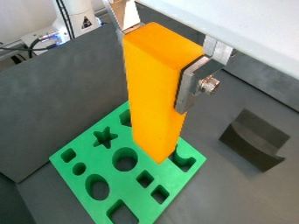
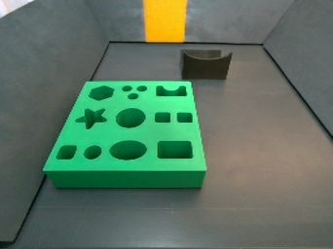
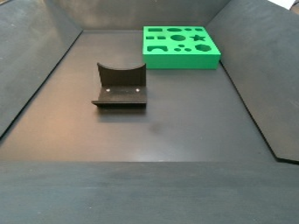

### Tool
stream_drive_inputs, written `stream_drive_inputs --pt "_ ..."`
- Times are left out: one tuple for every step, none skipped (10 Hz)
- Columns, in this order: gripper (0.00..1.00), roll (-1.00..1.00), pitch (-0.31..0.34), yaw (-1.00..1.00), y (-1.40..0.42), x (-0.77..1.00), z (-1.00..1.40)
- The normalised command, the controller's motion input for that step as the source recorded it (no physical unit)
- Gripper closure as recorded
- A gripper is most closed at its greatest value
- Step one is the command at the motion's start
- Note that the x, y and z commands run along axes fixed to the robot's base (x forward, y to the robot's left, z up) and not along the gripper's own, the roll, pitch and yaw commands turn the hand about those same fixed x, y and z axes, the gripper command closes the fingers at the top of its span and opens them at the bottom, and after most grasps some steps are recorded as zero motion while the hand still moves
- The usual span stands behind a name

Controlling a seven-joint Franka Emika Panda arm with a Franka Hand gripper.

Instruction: Insert the rectangle object.

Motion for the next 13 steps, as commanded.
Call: stream_drive_inputs --pt "1.0 0.01 0.0 -0.14 -0.41 0.01 -1.0" --pt "1.0 0.0 0.003 -0.29 -0.5 0.32 -1.0" --pt "1.0 0.0 0.0 -0.27 -0.51 0.34 -1.0" --pt "1.0 0.0 0.0 -0.19 -0.54 0.46 -1.0" --pt "1.0 0.11 0.073 -0.12 -0.56 0.49 -0.91" --pt "1.0 0.42 0.213 0.0 -0.53 0.21 -0.33" --pt "1.0 0.49 0.197 0.17 -0.49 0.0 -0.16" --pt "1.0 0.46 0.094 0.4 -0.33 -0.19 -0.27" --pt "1.0 0.36 0.013 0.46 -0.2 -0.23 -0.3" --pt "1.0 0.14 0.0 0.38 -0.11 -0.17 -0.21" --pt "1.0 -0.01 -0.034 0.0 0.0 -0.04 -0.12" --pt "1.0 0.0 0.0 0.0 -0.04 0.0 -0.07" --pt "1.0 0.0 0.0 0.0 -0.09 0.09 -0.28"
